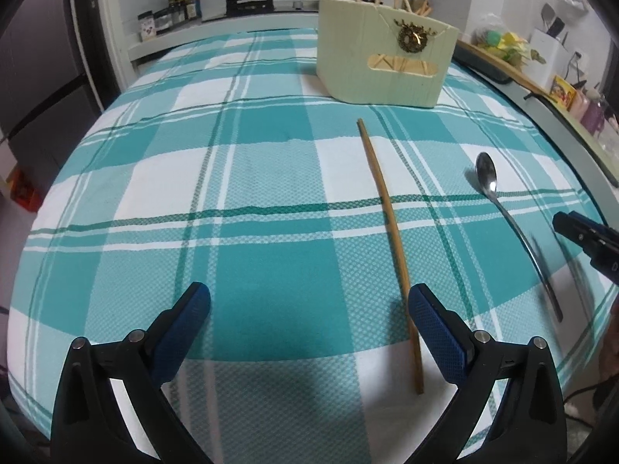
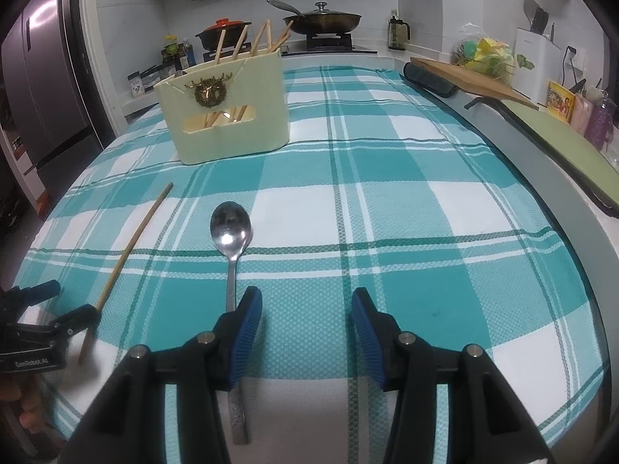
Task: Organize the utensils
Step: 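Lower the left tool over the wooden chopstick while the right tool holds the spoon, then close the left tool on the wooden chopstick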
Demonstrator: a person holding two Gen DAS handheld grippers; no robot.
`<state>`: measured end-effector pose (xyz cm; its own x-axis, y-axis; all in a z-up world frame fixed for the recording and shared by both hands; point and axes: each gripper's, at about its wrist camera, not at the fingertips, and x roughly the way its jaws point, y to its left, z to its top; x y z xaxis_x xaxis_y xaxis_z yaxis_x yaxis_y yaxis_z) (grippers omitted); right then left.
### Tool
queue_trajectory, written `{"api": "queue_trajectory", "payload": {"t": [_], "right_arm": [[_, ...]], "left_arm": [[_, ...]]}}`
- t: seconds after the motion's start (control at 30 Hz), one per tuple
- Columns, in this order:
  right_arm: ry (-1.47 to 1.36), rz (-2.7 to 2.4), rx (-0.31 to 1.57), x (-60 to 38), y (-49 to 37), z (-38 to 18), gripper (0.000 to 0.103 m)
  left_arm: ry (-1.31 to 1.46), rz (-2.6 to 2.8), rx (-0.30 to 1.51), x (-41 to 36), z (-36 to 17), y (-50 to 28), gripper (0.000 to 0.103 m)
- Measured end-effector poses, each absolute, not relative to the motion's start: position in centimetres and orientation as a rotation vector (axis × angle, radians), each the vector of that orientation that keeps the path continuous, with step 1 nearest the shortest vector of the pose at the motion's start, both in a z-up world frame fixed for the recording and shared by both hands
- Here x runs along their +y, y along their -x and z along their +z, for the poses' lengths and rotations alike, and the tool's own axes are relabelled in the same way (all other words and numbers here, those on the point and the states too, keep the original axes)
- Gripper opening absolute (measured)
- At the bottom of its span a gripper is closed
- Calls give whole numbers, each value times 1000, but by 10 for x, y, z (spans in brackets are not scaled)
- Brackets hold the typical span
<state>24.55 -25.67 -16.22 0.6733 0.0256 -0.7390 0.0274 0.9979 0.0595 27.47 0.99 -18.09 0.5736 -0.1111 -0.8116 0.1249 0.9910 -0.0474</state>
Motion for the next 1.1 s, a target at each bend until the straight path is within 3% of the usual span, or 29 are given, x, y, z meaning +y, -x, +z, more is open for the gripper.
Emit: {"api": "queue_trajectory", "payload": {"t": [0.23,0.43,0.57,0.83,0.93,1.0,1.03,1.07,1.1], "right_arm": [[-64,16,849,-256,-248,-164,49],[-66,98,874,-249,-263,-161,50],[6,164,912,-233,-279,-162,59],[180,243,973,-195,-329,-182,59],[190,258,954,-189,-338,-185,59],[194,262,944,-186,-341,-184,57],[188,261,939,-187,-342,-184,45],[188,253,928,-187,-341,-183,35],[190,249,920,-188,-341,-182,35]], "left_arm": [[-7,-153,950,24,-165,-299,102],[-108,-252,984,-14,-167,-331,102],[-182,-238,995,-39,-182,-357,101],[-120,-248,1028,-48,-196,-388,92],[-123,-270,1012,-53,-193,-390,72],[-122,-295,1003,-57,-190,-390,37],[-116,-311,1000,-59,-188,-389,27],[-109,-321,996,-60,-188,-389,6],[-99,-327,995,-61,-188,-389,4]]}}
